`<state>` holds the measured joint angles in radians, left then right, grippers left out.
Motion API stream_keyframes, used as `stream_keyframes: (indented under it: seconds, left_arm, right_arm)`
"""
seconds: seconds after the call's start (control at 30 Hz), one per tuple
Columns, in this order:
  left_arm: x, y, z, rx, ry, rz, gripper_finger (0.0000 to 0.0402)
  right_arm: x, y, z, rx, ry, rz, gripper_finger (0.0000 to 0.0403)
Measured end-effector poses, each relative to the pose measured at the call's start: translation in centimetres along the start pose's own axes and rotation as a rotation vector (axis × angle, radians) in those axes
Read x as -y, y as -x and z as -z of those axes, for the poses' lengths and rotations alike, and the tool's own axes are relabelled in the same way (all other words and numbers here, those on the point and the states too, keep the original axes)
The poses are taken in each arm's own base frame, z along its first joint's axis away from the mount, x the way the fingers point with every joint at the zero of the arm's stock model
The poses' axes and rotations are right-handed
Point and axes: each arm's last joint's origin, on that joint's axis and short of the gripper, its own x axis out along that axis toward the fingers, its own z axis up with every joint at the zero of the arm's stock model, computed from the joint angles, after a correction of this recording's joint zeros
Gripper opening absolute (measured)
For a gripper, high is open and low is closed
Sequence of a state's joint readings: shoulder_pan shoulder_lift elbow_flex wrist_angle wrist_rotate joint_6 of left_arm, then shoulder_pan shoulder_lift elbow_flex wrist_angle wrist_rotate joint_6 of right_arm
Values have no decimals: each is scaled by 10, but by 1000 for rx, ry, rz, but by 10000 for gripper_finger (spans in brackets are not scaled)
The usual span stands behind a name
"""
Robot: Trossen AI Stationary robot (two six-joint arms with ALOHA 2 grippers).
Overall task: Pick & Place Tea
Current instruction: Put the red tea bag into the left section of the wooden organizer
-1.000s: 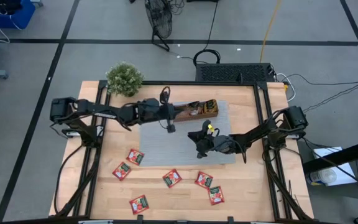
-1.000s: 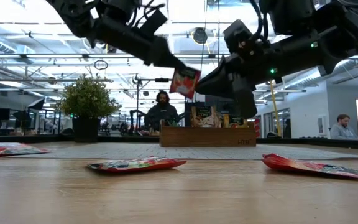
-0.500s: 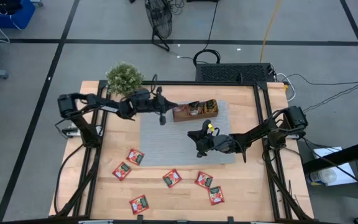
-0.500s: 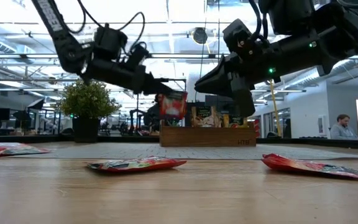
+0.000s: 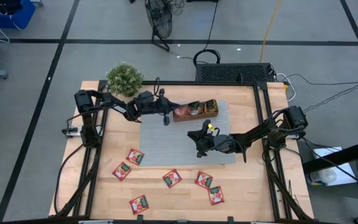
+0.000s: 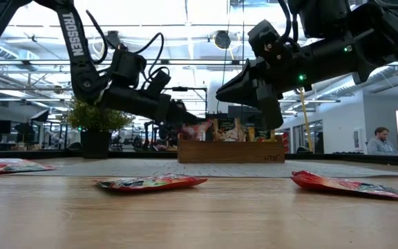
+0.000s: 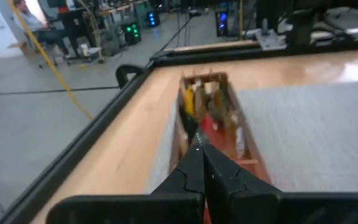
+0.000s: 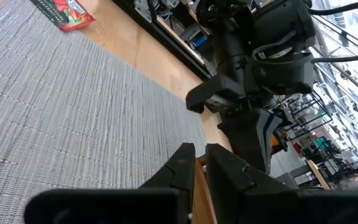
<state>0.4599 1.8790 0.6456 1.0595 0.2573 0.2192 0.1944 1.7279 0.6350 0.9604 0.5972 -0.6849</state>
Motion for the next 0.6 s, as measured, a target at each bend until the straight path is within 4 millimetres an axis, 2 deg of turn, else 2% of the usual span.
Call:
stream_keyframes:
  seconds: [0.23,0.6]
  left_arm:
    - [0,0,-11,118,10,2,1]
    - [-1,0,-2,10,0,-74,1]
  right_arm:
    - [1,-1,1,-3,0,1,23]
    - [0,0,1,-7,3,-2,23]
